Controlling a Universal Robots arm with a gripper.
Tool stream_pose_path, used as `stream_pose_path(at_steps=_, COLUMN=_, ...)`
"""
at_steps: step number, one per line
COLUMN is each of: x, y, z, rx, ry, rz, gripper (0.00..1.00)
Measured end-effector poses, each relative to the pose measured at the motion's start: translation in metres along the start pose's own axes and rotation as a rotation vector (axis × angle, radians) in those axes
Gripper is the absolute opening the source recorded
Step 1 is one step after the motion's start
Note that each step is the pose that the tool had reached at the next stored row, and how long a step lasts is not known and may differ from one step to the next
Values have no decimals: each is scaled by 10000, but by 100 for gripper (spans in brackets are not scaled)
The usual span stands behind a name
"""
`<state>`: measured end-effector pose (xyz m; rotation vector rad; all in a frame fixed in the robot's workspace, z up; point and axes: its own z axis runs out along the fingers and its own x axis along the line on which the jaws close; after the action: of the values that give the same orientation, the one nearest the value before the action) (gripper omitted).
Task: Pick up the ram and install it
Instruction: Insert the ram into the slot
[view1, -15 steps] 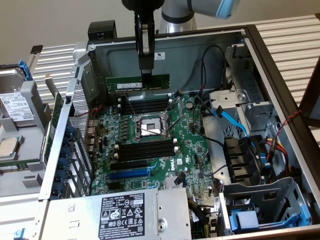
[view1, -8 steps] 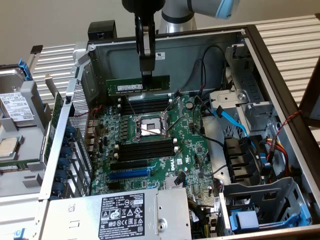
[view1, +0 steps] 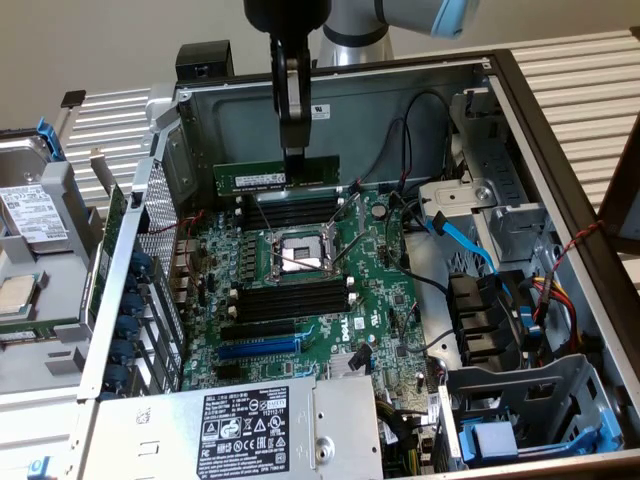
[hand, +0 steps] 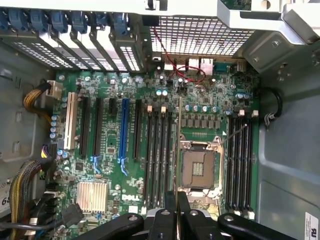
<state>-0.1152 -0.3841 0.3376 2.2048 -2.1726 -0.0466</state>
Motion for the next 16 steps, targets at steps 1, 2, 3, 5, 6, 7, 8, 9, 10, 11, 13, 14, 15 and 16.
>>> stream_pose_path(at_steps=1, x=3, y=-1, z=13, rx=1, ry=-1, rz=-1, gripper=13)
stream_pose_path(at_steps=2, x=8, y=-2, z=30, rx=1, ry=-1, rz=-2, gripper=13)
stream_pose_path(at_steps=3, x=14, y=-3, z=48, rx=2, ry=-1, rz=-1, gripper=13)
stream_pose_path(at_steps=5, x=26, y=-5, z=84, rx=0, ry=0, rz=-1, gripper=13)
stream_pose_path(at_steps=6, x=36, y=-6, z=102, rx=1, ry=0, rz=-2, gripper=13)
stream_pose_path(at_steps=7, x=46, y=-6, z=120, rx=1, ry=-1, rz=-1, gripper=13)
stream_pose_path(at_steps=8, x=54, y=-7, z=140, rx=1, ry=-1, rz=-1, gripper=13)
stream_pose_path(at_steps=9, x=63, y=-8, z=158, rx=0, ry=-1, rz=-1, gripper=13)
stream_pose_path(at_steps=10, x=75, y=-9, z=176, rx=1, ry=-1, rz=0, gripper=13)
stream_pose_path(at_steps=11, x=84, y=-10, z=194, rx=1, ry=0, rz=0, gripper=13)
stream_pose_path(at_steps=13, x=107, y=-11, z=231, rx=1, ry=0, rz=1, gripper=13)
stream_pose_path(at_steps=14, x=118, y=-12, z=249, rx=1, ry=-1, rz=1, gripper=13)
stream_pose_path(at_steps=15, x=126, y=-13, z=267, rx=0, ry=0, rz=2, gripper=13)
stream_pose_path(at_steps=16, x=134, y=-14, z=285, rx=1, ry=0, rz=3, gripper=13)
